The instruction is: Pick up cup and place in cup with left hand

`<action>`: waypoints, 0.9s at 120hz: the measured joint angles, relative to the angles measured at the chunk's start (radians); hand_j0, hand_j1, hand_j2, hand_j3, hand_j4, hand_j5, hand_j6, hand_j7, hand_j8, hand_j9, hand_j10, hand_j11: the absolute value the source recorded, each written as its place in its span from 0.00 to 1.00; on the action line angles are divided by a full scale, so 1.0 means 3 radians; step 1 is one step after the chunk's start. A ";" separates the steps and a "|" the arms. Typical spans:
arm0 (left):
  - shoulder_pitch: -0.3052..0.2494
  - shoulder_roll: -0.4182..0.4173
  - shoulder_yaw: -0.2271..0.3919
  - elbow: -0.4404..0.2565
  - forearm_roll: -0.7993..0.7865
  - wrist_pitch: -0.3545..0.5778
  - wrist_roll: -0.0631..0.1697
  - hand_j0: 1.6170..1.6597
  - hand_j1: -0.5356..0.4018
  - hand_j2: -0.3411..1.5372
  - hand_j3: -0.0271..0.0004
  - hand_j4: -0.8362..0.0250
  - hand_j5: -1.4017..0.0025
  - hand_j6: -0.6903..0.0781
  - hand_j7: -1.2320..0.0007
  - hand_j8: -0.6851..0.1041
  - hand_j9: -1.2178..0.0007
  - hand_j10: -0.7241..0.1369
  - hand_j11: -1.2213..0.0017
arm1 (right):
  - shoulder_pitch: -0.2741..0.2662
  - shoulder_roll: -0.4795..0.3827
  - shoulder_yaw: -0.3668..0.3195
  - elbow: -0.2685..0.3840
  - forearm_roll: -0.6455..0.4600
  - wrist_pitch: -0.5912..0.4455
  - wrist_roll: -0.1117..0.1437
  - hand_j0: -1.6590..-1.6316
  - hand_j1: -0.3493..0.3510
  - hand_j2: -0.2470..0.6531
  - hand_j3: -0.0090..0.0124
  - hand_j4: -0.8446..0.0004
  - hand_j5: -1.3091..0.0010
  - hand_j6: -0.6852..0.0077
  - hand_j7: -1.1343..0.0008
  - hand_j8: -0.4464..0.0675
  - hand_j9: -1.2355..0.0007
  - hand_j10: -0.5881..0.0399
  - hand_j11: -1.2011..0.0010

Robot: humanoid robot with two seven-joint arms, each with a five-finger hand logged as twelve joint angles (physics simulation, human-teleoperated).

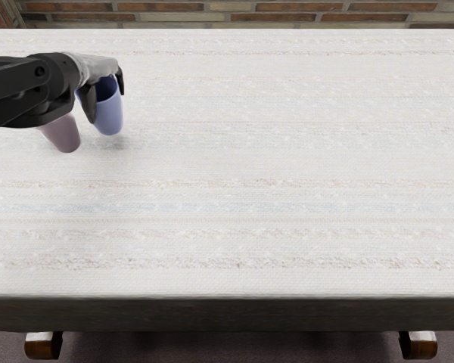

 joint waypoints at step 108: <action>-0.0263 0.0692 -0.0277 -0.0638 -0.0214 -0.0203 0.0289 0.86 0.48 0.22 0.99 0.41 0.53 0.51 0.47 0.50 0.48 0.32 0.46 | 0.0000 0.0000 -0.0002 0.0000 0.0000 0.0000 0.0004 0.04 0.04 0.27 0.42 0.97 0.97 0.95 0.97 0.82 0.97 0.90 0.97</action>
